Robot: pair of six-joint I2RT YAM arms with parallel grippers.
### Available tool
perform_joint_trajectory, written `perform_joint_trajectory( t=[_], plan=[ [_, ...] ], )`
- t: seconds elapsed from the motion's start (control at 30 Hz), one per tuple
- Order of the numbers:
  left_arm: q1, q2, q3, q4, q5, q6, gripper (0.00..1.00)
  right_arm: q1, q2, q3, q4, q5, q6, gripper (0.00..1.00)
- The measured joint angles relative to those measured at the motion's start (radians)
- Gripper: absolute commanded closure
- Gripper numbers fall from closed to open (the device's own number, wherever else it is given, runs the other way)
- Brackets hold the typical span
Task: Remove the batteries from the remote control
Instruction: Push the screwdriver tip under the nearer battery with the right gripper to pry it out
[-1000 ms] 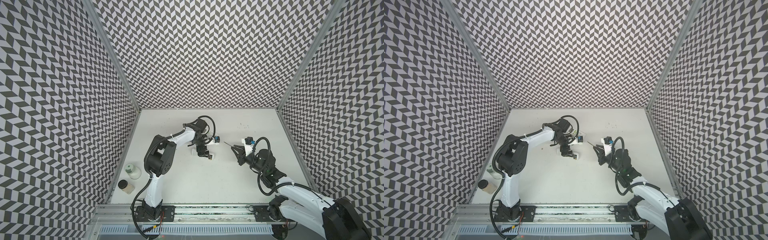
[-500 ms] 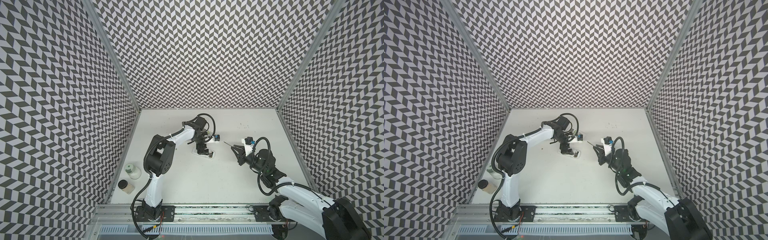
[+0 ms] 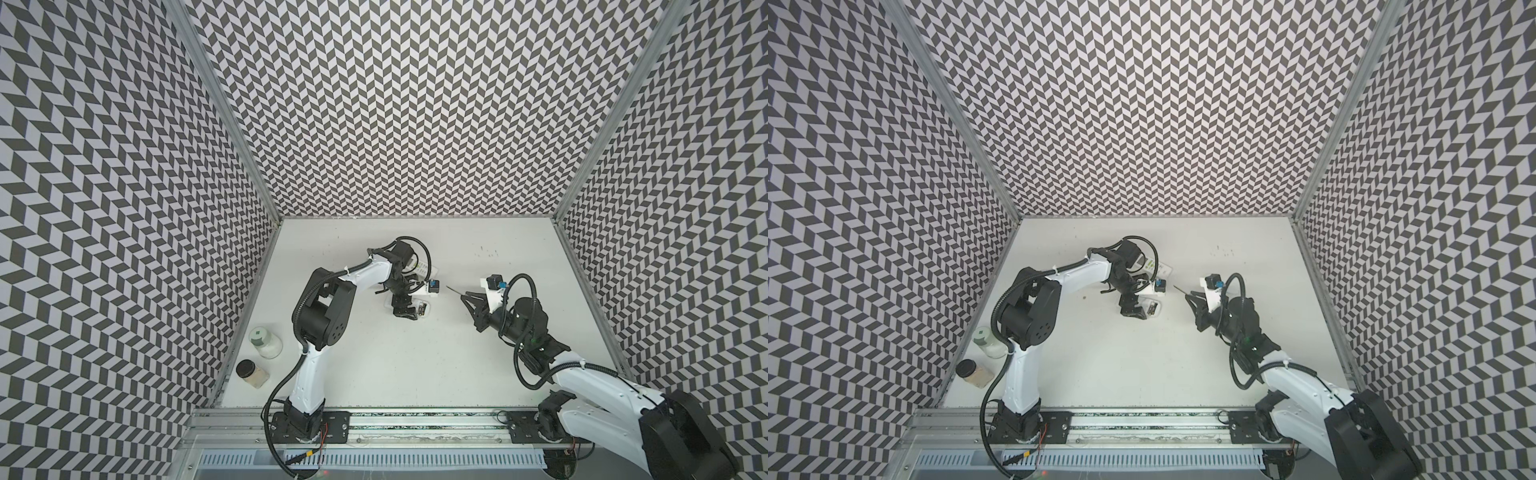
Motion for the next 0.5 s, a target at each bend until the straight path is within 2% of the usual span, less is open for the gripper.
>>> perform_joint_trajectory(
  t=[0.3,0.5],
  plan=[
    [-0.003,0.000,-0.037,0.020,-0.026,-0.012,0.13,0.000,0.024,0.000,0.007,-0.085,-0.033,1.00],
    [0.015,-0.026,-0.076,0.034,-0.053,-0.014,0.29,0.000,0.087,0.027,-0.042,-0.103,-0.043,1.00]
  ],
)
